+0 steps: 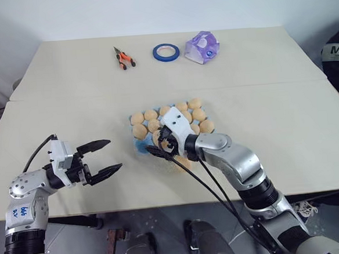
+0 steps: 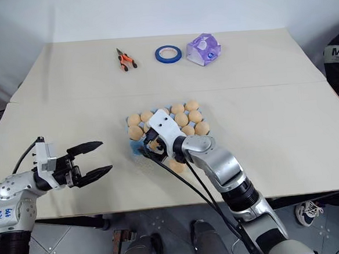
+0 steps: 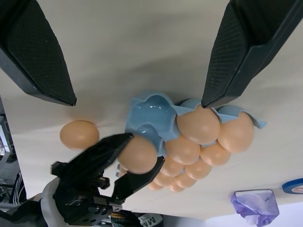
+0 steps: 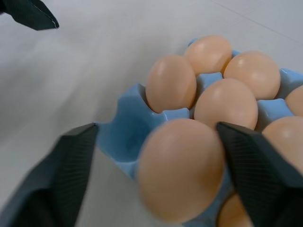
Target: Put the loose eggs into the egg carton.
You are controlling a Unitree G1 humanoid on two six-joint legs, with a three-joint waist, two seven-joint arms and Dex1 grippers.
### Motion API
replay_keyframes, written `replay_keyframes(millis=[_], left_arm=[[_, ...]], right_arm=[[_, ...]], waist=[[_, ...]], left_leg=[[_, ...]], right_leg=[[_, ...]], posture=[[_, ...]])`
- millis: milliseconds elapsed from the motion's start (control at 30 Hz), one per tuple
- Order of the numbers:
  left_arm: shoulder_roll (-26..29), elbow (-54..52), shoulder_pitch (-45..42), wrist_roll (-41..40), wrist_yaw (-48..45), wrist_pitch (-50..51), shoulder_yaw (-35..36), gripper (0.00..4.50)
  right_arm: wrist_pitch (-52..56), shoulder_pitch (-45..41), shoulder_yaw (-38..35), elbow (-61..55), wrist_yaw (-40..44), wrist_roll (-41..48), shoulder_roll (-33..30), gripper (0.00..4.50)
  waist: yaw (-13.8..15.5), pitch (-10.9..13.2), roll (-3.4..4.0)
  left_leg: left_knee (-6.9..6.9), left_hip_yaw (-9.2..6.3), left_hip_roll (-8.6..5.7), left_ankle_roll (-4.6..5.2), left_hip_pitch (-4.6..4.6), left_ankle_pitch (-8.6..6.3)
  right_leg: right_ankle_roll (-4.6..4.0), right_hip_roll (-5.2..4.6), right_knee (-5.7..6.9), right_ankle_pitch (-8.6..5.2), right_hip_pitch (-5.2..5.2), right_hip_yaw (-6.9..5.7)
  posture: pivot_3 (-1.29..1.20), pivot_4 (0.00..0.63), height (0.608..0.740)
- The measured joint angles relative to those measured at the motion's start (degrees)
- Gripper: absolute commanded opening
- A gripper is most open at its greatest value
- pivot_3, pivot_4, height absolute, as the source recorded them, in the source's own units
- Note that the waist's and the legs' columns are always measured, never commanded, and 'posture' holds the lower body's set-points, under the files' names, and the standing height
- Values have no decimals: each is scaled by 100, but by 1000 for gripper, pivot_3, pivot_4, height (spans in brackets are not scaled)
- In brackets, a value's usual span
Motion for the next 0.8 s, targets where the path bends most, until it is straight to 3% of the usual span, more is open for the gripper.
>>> replay_keyframes(millis=[233,400,567,800], left_arm=[[-13,-32,-19,-6,27,0,1,4500],[-40,-16,-171,-5,24,-4,-9,4500],[-59,217,-308,-2,0,-16,-20,4500],[-116,418,-460,-1,-34,-130,-64,4500]], right_arm=[[335,23,-70,-592,197,169,-325,4471],[513,202,-796,-1315,571,718,-884,4471],[-317,1164,-1557,-1504,1609,1018,-2184,4471],[-2040,2729,-2518,-1321,3574,1477,-3299,4471]], waist=[[-4,0,0],[25,-1,-1],[121,-1,-3],[178,-1,-5]], left_leg=[[-1,-1,1,-4,0,-3],[-1,-1,-1,4,-2,-8],[-2,0,-3,25,-6,-20],[8,8,5,22,-3,-33]], right_leg=[[-1,1,0,-1,0,-1],[1,-1,-17,0,6,-3],[10,2,-53,3,16,-6],[30,25,-56,-1,21,8]], posture=[[0,150,740],[0,150,740],[0,150,740],[0,150,740]])
